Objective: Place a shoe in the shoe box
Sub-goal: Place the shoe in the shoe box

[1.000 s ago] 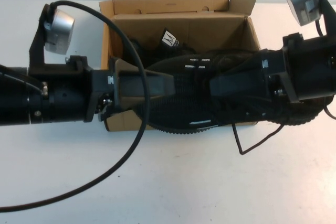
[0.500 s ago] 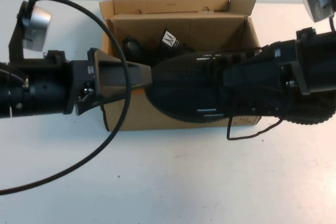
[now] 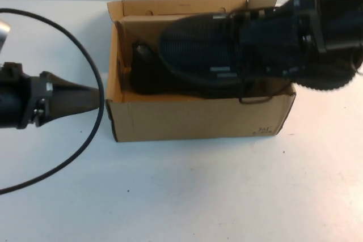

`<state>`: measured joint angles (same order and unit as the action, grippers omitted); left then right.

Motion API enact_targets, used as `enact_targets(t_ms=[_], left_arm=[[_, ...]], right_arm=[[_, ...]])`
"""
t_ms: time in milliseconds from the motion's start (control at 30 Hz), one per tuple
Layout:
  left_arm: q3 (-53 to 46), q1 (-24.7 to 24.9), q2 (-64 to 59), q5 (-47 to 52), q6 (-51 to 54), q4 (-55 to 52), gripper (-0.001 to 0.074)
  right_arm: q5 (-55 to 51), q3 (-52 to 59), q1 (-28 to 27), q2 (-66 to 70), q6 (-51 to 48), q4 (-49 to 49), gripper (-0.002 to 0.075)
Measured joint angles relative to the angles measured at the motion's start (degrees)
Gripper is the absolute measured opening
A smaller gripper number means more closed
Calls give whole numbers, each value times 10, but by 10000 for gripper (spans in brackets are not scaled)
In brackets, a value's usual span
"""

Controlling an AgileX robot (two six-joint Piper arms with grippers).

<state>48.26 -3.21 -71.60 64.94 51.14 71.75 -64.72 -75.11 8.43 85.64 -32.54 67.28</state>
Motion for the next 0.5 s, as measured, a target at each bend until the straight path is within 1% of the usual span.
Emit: enact_targets(t_ms=[67, 167, 500], left_arm=[[0, -11, 3, 14, 9, -14, 34], [0, -15, 13, 19, 16, -52, 9], [0, -15, 91, -45, 18, -137, -1]], right_arm=[[0, -36, 0, 26, 2, 4, 43], [0, -82, 3, 71, 6, 5, 42], [0, -215, 59, 223, 10, 5, 42]])
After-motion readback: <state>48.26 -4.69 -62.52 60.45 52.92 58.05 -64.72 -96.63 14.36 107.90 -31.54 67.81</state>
